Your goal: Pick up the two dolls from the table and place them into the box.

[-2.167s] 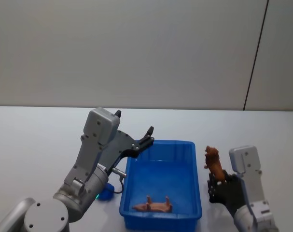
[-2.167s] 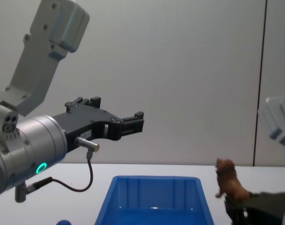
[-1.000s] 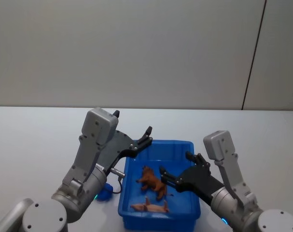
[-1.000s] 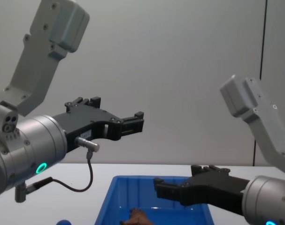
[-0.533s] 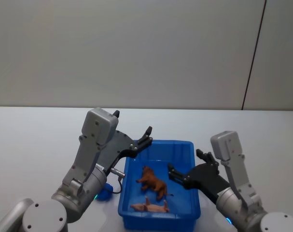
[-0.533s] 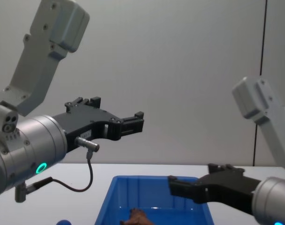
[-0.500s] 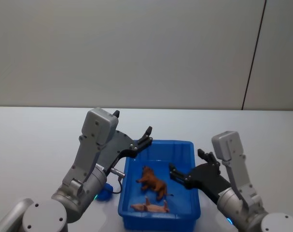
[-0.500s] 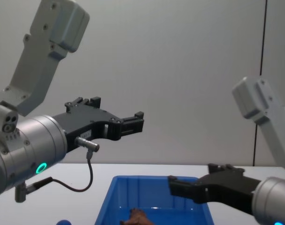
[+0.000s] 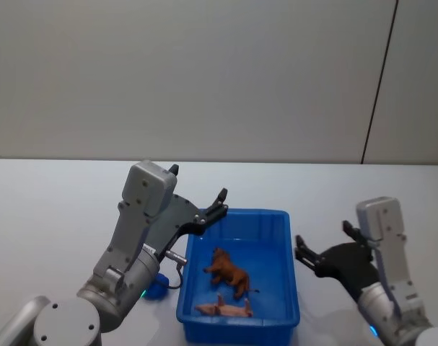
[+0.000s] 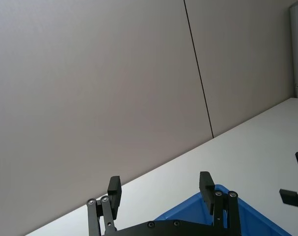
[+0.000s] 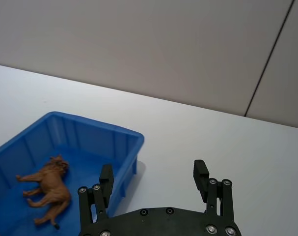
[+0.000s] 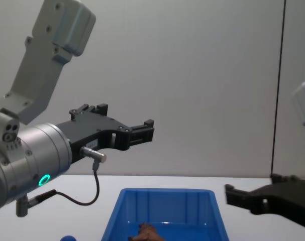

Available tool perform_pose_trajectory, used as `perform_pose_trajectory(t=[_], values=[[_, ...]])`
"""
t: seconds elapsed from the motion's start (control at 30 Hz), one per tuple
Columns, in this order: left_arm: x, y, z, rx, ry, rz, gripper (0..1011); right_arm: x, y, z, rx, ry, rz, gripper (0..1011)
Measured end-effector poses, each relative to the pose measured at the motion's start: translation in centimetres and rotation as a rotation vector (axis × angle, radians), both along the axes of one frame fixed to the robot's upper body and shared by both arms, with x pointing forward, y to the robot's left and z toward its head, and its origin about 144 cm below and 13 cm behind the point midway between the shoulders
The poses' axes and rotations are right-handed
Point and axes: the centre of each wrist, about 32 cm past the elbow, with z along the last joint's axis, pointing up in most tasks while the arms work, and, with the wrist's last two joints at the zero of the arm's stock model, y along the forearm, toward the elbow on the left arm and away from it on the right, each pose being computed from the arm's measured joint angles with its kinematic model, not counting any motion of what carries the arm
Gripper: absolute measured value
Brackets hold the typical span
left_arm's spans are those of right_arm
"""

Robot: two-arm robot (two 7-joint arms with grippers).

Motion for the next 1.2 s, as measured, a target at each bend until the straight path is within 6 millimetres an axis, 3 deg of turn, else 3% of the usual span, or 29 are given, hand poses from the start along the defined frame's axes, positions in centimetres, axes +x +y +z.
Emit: perform_pose_trajectory(t=[0.67,1.2], values=[[0.0,0.4,0.1,0.004,0.028,0.021,1001,-0.7,-1.5,0.1,-0.023,-0.002,-0.105,1001],[0.3,2.2,-0.2,-0.025,0.166,0.082,1002,-0.9,-1.7,0.1,-0.027,-0.002,-0.124,1001]])
